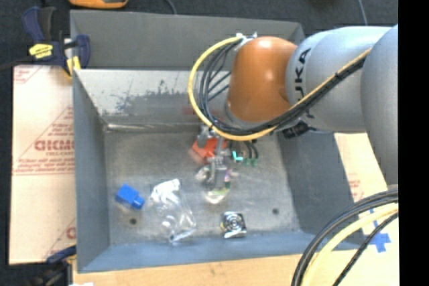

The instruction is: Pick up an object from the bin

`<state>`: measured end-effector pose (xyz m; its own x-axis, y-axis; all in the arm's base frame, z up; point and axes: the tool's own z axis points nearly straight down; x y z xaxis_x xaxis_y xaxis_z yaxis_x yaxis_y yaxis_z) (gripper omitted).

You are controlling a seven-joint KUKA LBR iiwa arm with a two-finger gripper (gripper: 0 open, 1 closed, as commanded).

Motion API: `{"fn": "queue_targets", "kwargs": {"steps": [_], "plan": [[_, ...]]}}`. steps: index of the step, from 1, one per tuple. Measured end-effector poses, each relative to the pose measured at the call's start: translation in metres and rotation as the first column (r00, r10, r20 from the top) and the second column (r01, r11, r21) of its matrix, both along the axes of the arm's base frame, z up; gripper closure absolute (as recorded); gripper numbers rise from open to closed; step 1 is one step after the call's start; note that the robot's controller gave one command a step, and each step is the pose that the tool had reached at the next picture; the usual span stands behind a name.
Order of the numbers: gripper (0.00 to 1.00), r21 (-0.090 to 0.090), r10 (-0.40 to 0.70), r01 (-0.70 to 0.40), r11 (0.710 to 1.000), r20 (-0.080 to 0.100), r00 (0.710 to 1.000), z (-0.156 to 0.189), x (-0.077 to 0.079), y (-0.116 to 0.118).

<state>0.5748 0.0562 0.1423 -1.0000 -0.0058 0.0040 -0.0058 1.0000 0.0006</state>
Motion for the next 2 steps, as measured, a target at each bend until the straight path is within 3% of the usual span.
{"fn": "queue_targets", "kwargs": {"steps": [1, 2], "plan": [[0.0, 0.001, -0.009, 0.009, 1.0, 0.002, 1.0, -0.075, -0.076, 0.073], [0.0, -0.002, 0.344, -0.344, 0.939, 0.007, 0.939, -0.059, 0.008, 0.156]]}}
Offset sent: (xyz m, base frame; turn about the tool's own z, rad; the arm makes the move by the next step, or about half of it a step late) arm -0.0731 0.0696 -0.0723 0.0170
